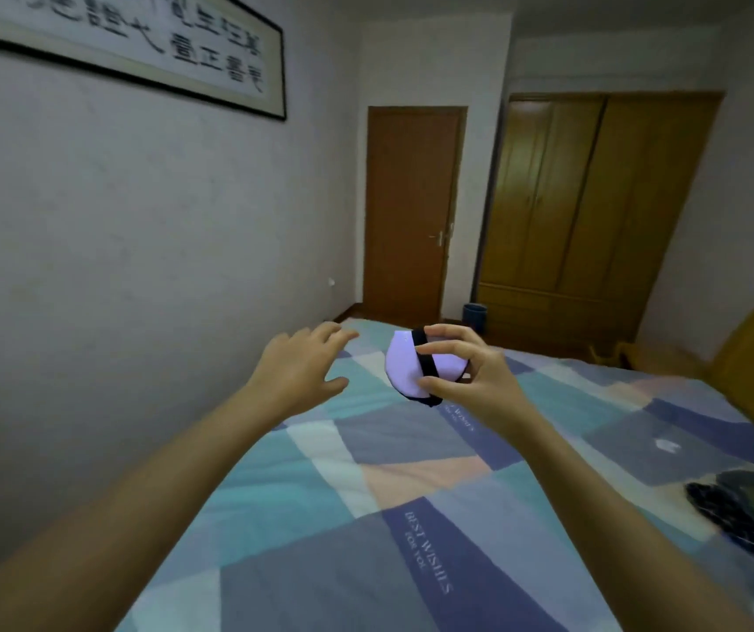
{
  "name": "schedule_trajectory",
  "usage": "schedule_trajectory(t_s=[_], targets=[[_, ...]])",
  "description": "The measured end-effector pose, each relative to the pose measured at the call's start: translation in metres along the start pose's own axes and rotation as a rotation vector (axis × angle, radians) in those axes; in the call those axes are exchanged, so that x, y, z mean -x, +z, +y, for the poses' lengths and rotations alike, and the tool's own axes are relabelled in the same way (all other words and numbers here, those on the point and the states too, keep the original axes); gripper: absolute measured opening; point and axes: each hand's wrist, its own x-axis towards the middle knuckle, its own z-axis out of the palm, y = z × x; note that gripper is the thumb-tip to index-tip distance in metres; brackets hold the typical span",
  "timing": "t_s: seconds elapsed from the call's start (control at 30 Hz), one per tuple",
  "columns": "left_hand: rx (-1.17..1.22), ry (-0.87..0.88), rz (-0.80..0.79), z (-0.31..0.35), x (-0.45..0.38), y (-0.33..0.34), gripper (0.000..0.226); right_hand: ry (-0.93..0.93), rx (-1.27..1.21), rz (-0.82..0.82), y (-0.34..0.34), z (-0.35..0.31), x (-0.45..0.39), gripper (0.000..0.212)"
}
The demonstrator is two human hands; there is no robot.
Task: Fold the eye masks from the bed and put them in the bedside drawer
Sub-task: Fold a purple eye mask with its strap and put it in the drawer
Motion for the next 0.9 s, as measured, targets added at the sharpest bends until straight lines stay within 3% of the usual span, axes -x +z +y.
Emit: schedule_trajectory(t_s=[0.27,0.5,0.67,0.9], targets=[[-0.042,-0.318,-0.126,-0.140,0.152,-0.038,0.066,-0.112,-0.155,-0.206,0.173,-0.088,-0.023,0.033],[-0.022,-0.395,-0.097,-0.280,0.256,-0.044,0.065,-0.157,-0.260,-0.232,0.304,-0.167,-0.031,0.037],[0.132,-0.354,-0.161,-0.343,0.216,-0.010,0.066,-0.104,-0.152,-0.197,0.326,-0.169,-0.053,0.036],[0.243,-0.088,-0.018,-0.350,0.127,0.041,0.065,-0.008,0.027,-0.044,0.332,-0.139,-0.108,0.035]])
